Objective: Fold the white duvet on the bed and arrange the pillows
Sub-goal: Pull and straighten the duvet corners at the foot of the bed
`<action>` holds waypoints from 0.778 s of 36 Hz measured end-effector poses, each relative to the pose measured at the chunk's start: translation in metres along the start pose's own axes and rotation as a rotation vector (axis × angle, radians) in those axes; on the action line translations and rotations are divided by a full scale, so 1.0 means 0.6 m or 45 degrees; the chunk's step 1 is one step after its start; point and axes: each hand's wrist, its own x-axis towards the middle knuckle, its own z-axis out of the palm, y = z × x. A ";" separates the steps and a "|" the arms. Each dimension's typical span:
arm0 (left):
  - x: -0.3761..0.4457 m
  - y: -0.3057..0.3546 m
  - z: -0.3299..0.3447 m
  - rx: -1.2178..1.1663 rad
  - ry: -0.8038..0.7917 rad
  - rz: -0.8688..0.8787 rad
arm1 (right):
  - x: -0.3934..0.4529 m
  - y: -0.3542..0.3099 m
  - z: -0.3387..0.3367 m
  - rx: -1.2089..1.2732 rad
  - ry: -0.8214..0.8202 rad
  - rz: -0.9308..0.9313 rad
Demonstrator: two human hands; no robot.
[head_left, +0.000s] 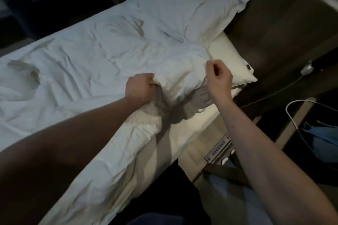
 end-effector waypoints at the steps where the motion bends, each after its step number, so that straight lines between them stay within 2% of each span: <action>1: 0.006 0.003 -0.009 -0.059 0.030 0.005 | -0.011 0.017 -0.008 0.017 0.029 0.074; 4: 0.037 0.027 -0.029 -0.136 0.078 0.099 | -0.042 0.076 -0.038 0.025 0.058 0.433; 6: 0.059 0.049 -0.031 -0.110 0.050 0.172 | -0.061 0.121 -0.054 -0.031 -0.007 0.724; 10: 0.089 0.083 -0.017 -0.135 0.014 0.218 | -0.075 0.204 -0.074 -0.183 -0.089 1.079; 13: 0.103 0.090 0.000 -0.146 -0.038 0.252 | -0.059 0.236 -0.077 0.028 -0.086 1.315; 16: 0.109 0.094 0.016 -0.155 -0.086 0.267 | -0.030 0.256 -0.074 0.159 -0.169 1.604; 20: 0.114 0.109 0.027 -0.230 -0.091 0.232 | -0.007 0.316 -0.058 0.226 -0.289 1.790; 23: 0.117 0.114 0.029 -0.272 -0.105 0.239 | -0.002 0.319 -0.039 0.505 -0.306 1.936; 27: 0.125 0.113 0.020 -0.281 -0.226 0.256 | 0.018 0.294 -0.020 1.091 -0.214 1.827; 28: 0.130 0.111 0.016 -0.273 -0.289 0.266 | 0.027 0.290 -0.021 1.136 -0.190 1.780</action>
